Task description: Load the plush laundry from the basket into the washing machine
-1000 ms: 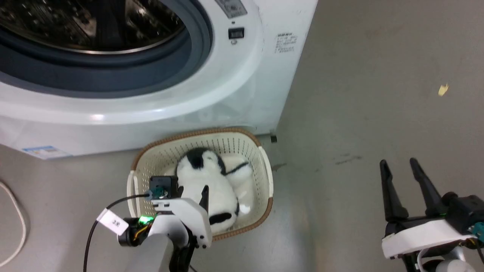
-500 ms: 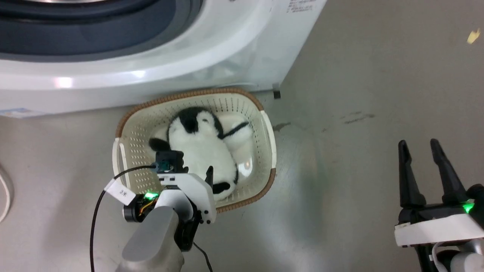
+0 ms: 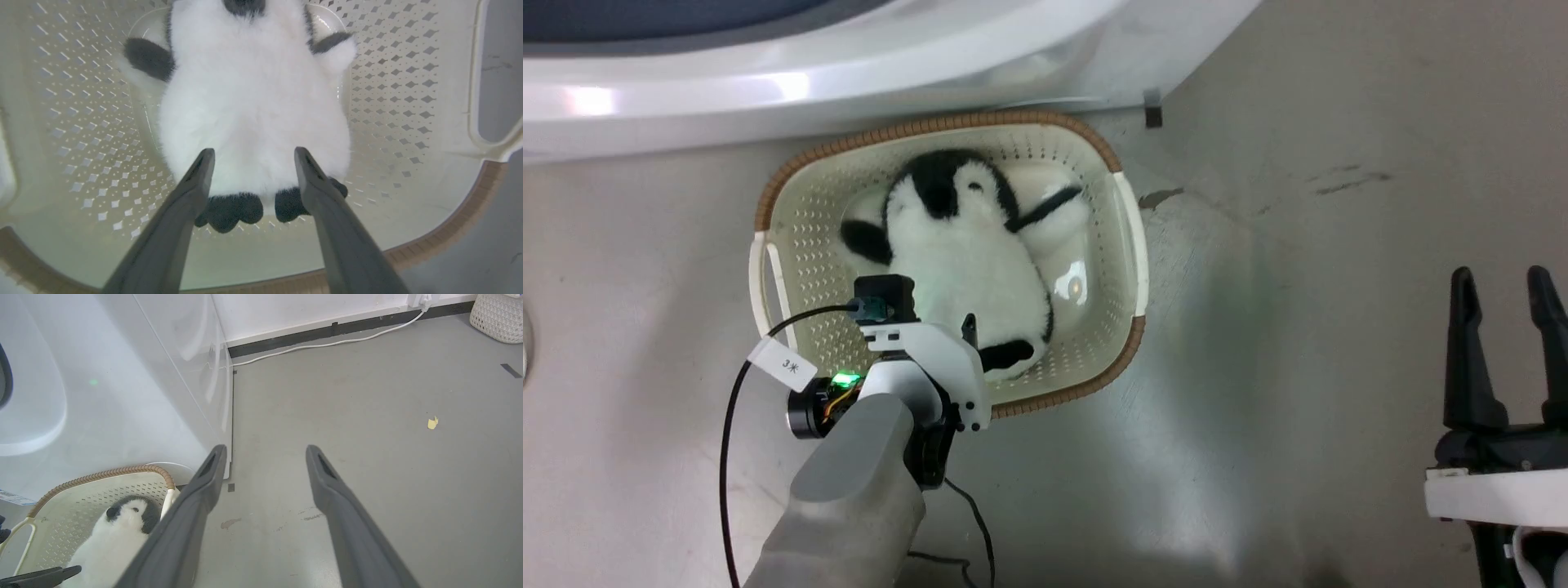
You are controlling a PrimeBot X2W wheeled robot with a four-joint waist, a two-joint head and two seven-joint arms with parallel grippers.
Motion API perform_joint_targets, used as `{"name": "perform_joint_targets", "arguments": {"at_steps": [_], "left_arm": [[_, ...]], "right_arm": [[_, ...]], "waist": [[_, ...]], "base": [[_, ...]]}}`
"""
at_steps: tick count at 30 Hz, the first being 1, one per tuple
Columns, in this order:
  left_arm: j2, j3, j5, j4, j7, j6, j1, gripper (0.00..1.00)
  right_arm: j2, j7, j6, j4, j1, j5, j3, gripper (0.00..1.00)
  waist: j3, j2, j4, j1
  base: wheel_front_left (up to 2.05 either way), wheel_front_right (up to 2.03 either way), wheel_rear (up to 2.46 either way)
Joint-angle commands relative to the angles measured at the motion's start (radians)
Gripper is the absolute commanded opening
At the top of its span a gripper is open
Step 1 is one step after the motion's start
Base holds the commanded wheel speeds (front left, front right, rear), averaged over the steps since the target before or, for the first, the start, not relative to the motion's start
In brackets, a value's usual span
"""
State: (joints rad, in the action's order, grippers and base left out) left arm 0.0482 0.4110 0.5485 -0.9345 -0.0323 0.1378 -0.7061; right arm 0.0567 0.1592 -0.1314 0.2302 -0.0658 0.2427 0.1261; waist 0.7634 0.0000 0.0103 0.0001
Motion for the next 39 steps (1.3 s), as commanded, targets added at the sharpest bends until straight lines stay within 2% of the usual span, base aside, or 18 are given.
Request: {"name": "perform_joint_targets", "arguments": {"at_steps": [1, 19, 22, 25, 26, 27, 34, 39], "left_arm": [[0.002, 0.014, 0.018, -0.022, 0.008, 0.004, -0.028, 1.00], [0.002, 0.218, 0.243, -0.169, 0.057, 0.052, -0.193, 1.00], [0.002, 0.285, 0.298, -0.212, 0.056, 0.051, -0.228, 1.00], [0.002, 0.307, 0.319, -0.218, 0.040, 0.042, -0.230, 1.00], [0.002, 0.316, 0.323, -0.217, 0.039, 0.041, -0.231, 0.31], [0.002, 0.324, 0.330, -0.214, 0.036, 0.038, -0.231, 0.00], [0.002, 0.363, 0.382, -0.205, 0.052, 0.018, -0.225, 0.00], [0.002, 0.383, 0.408, -0.198, 0.110, -0.005, -0.223, 0.00]], "right_arm": [[0.005, -0.002, 0.001, 0.013, 0.012, 0.010, 0.007, 1.00], [0.005, 0.000, 0.001, 0.148, 0.064, 0.056, 0.058, 1.00], [0.005, -0.001, 0.001, 0.177, 0.069, 0.066, 0.065, 1.00], [0.005, -0.004, 0.001, 0.186, 0.074, 0.065, 0.071, 1.00], [0.005, -0.005, 0.001, 0.188, 0.075, 0.065, 0.073, 1.00], [0.005, -0.006, 0.001, 0.190, 0.077, 0.065, 0.076, 1.00], [0.004, -0.011, 0.001, 0.189, 0.077, 0.068, 0.079, 1.00], [0.009, -0.015, 0.001, 0.184, 0.069, 0.066, 0.070, 1.00]], "waist": [[0.026, 0.0000, 0.012, -0.0001], [0.210, 0.0000, 0.021, -0.0001], [0.248, 0.0000, 0.022, -0.0001], [0.249, 0.0000, 0.023, -0.0001], [0.250, 0.0000, 0.024, -0.0001], [0.249, 0.0000, 0.026, -0.0001], [0.235, 0.0000, 0.037, -0.0001], [0.217, 0.0000, 0.049, -0.0001]], "base": [[0.00, 0.00, 0.00], [0.00, 0.00, 0.00], [0.00, 0.00, 0.00], [0.00, 0.00, 0.00], [0.00, 0.00, 0.00], [0.00, 0.00, 0.00], [0.00, 0.00, 0.00], [0.00, 0.00, 0.00]]}}
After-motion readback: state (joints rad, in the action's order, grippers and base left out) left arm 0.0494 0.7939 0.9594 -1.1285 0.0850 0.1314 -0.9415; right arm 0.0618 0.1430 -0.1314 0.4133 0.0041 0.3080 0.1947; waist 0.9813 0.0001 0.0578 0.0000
